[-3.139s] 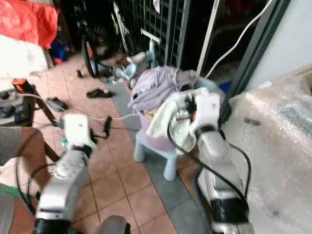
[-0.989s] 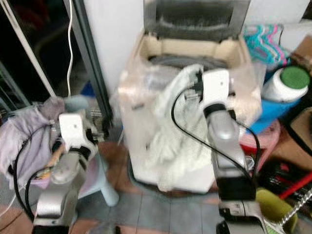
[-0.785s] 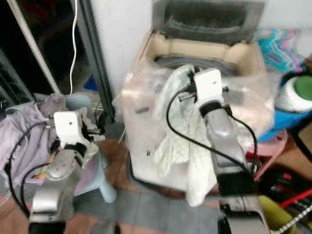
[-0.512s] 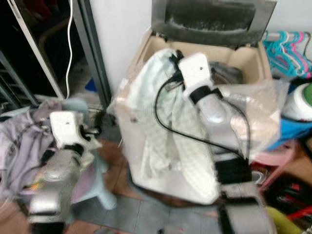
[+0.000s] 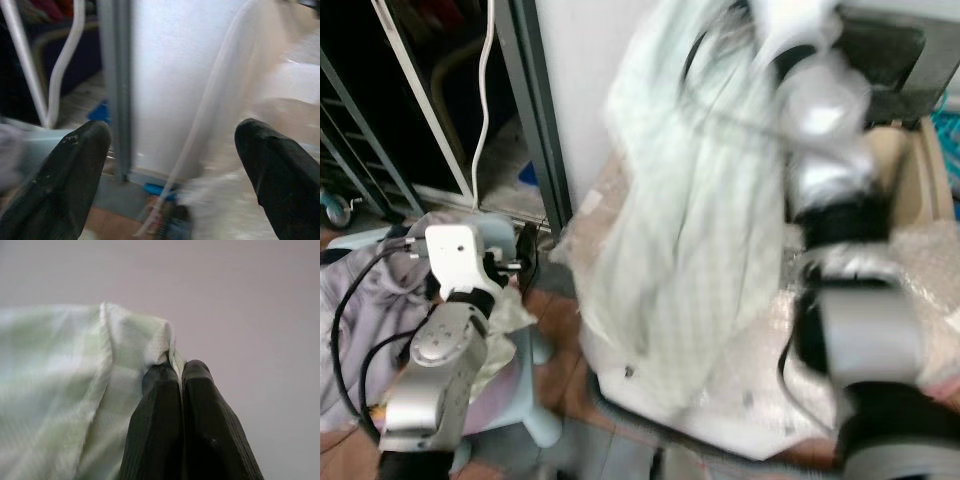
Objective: Clothes washing
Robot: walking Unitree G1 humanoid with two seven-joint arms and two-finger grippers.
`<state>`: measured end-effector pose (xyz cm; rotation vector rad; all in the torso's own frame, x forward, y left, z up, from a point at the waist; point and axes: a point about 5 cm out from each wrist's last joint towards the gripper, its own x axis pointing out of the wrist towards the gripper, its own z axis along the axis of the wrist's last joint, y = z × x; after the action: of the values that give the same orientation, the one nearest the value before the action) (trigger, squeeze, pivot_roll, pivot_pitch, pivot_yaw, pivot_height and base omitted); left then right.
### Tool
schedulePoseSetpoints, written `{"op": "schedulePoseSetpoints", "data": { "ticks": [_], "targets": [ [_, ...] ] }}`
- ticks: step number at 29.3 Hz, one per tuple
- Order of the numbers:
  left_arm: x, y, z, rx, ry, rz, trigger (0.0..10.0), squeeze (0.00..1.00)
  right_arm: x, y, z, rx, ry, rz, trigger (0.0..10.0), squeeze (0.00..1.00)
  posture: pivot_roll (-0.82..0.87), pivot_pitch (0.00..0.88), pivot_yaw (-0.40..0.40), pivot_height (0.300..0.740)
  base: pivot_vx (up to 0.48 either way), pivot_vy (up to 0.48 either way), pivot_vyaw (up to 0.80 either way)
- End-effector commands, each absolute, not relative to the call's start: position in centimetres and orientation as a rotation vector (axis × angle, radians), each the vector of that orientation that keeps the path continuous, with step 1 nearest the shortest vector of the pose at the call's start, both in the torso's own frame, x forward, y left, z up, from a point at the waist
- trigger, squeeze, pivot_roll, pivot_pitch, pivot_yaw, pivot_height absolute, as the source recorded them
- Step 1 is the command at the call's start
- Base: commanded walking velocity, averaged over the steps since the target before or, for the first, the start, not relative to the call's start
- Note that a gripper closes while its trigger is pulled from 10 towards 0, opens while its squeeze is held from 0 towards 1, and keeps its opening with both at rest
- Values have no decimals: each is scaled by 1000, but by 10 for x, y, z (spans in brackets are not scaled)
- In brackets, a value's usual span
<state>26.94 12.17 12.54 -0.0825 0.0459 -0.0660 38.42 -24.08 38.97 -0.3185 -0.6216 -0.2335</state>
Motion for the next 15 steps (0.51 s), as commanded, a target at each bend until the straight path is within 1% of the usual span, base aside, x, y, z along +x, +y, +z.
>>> {"op": "schedulePoseSetpoints", "data": {
  "ticks": [1, 3, 5, 7, 8, 9, 10, 11, 14, 15],
  "targets": [
    [266, 127, 122, -91, 60, -26, 10000, 0, 385, -243, 388, -277, -609, -268, 10000, 0, -26, 0, -29, 740, 0, 0, 0],
    [266, 127, 122, -93, 62, -22, 10000, 0, 388, -239, 379, -294, -581, -239, 10000, 0, -24, 0, -33, 740, 0, 0, 0],
    [265, 127, 121, -93, 65, -20, 10000, 0, 394, -230, 347, -348, -505, -174, 10000, 0, -22, 0, -33, 740, 0, 0, 0],
    [264, 126, 121, -91, 68, -17, 10000, 0, 398, -221, 304, -339, -397, -107, 10000, 0, -21, 0, -33, 740, 0, 0, 0],
    [264, 127, 120, -89, 69, -16, 10000, 0, 397, -218, 293, -308, -381, -80, 10000, 200, -22, 0, -30, 740, 0, 0, 0],
    [264, 127, 120, -89, 69, -16, 10000, 0, 397, -218, 293, -308, -381, -80, 10000, 200, -22, 0, -30, 740, 0, 0, 0],
    [264, 127, 120, -86, 70, -16, 10000, 0, 395, -215, 283, -294, -369, -54, 10000, 1000, -27, 0, -26, 740, 0, 0, 0],
    [264, 128, 119, -79, 77, -15, 10000, 0, 388, -204, 260, -269, -326, 41, 10000, 1000, -31, 0, -23, 740, 0, 0, 0],
    [265, 126, 116, -65, 95, -21, 10000, 0, 371, -187, 238, -287, -287, 198, 10000, 1000, -41, 0, -19, 740, 0, 0, 0],
    [266, 125, 116, -66, 96, -24, 10000, 0, 369, -186, 236, -292, -286, 215, 10000, 1000, -41, 0, -19, 740, 0, 0, 0]
  ]
}}
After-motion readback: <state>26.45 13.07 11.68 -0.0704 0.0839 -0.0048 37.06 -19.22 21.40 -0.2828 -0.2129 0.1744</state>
